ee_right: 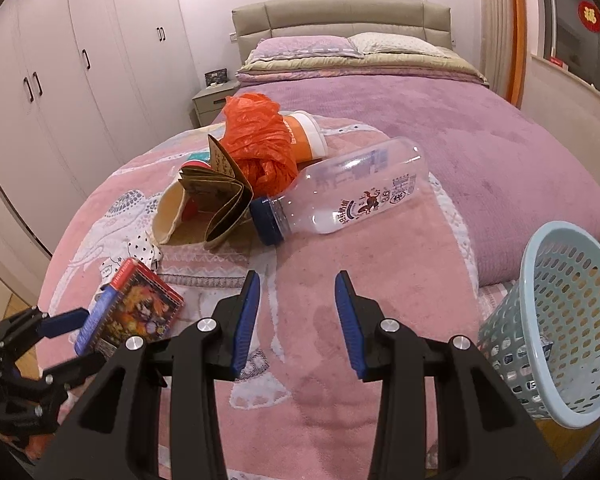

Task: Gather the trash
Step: 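Grasp the blue-and-red card box with the left tool and lift it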

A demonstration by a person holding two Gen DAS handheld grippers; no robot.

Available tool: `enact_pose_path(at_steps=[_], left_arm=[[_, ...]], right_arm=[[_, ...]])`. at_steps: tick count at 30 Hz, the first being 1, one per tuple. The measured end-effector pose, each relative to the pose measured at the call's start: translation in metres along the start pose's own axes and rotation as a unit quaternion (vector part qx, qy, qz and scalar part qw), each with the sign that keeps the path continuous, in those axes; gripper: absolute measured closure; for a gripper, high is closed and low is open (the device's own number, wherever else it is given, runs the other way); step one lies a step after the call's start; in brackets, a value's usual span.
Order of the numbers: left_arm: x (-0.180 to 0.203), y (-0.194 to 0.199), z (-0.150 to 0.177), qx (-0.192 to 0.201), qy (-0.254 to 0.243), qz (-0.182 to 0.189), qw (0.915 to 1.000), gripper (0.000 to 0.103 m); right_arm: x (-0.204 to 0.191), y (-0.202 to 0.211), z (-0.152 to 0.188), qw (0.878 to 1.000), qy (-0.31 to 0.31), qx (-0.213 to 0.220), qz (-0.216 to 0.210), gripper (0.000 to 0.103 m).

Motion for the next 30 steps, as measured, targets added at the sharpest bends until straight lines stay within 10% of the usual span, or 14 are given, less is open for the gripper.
enact_pose_path(at_steps=[9, 21, 30], left_arm=[[0.002, -0.006, 0.002, -0.017, 0.004, 0.019, 0.9997, 0.037], [0.016, -0.043, 0.000, -0.033, -0.055, -0.104, 0.9925, 0.042], [0.034, -0.017, -0.006, -0.008, -0.037, -0.034, 0.9987, 0.045]], right_arm=[[-0.003, -0.006, 0.003, 1.000, 0.002, -0.004, -0.004, 0.067], [0.004, -0.003, 0.001, 1.000, -0.004, 0.014, -0.001, 0.058], [-0.010, -0.008, -0.030, 0.999, 0.016, 0.031, -0.018, 0.058]])
Point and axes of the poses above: each gripper's, at about its wrist camera, not at the fingertips, and y roughly against the way its jaws point, x to its right, z to its underside, the point moved 10 cm from there along -y, roughly the way its jaws point, and after that the axes turned 11 degrees about y, right-handed, at the moved point
